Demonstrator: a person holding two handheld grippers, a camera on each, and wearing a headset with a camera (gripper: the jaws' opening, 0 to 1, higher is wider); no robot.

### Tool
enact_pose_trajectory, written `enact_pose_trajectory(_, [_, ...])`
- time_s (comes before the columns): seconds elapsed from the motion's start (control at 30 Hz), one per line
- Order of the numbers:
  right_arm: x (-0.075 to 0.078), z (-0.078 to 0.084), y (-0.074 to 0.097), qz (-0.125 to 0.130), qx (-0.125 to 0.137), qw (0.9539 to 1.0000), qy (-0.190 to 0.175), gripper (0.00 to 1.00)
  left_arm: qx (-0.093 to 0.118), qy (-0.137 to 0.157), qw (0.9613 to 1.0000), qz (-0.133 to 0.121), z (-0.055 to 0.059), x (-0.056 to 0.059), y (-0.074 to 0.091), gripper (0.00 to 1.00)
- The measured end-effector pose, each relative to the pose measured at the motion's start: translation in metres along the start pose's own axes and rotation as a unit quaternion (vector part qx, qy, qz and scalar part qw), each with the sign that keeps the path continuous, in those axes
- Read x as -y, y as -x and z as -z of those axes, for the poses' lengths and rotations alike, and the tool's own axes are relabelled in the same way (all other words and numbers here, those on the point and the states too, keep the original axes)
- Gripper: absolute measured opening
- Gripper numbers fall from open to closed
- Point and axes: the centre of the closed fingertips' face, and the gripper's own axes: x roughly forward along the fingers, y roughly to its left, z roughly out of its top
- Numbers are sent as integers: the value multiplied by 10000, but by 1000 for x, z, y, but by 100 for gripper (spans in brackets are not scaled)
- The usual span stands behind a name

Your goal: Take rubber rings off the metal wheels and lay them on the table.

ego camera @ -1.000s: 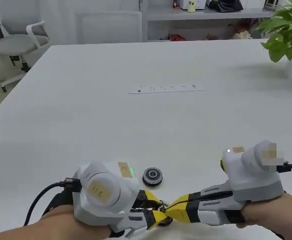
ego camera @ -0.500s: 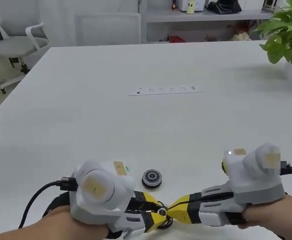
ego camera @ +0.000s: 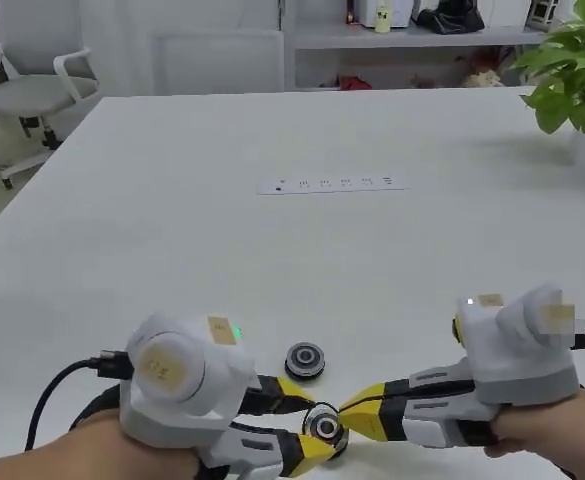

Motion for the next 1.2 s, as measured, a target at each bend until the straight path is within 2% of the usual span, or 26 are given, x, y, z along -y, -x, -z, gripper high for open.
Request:
enact_pose_trajectory(0.13, [-2,-4,1,-27,39,10000,29,0,91,53,9999,-10,-4,0,8,35])
enact_pose_trajectory(0.3, [-5,-8,1,-65,53,9999,76,0,138,58,9999,-16,-3,1,19,42])
enact_pose_trajectory(0.63, [-13,-19,-3,-162,59,9997,201,0,250,59,9995,-193,-1,-3,43,54])
enact_pose_trajectory(0.97, [-26,-22,-19,-425,-158,9982,384,0,252,184,9989,-351,10,-9,61,60])
enact_pose_trajectory(1.07, [-29,-23,-26,-504,-212,9976,429,0,181,89,9991,-381,14,-8,65,63])
enact_pose_trajectory(1.2, [-33,-22,-33,-599,-296,9966,485,0,157,145,9988,-441,19,-10,69,66])
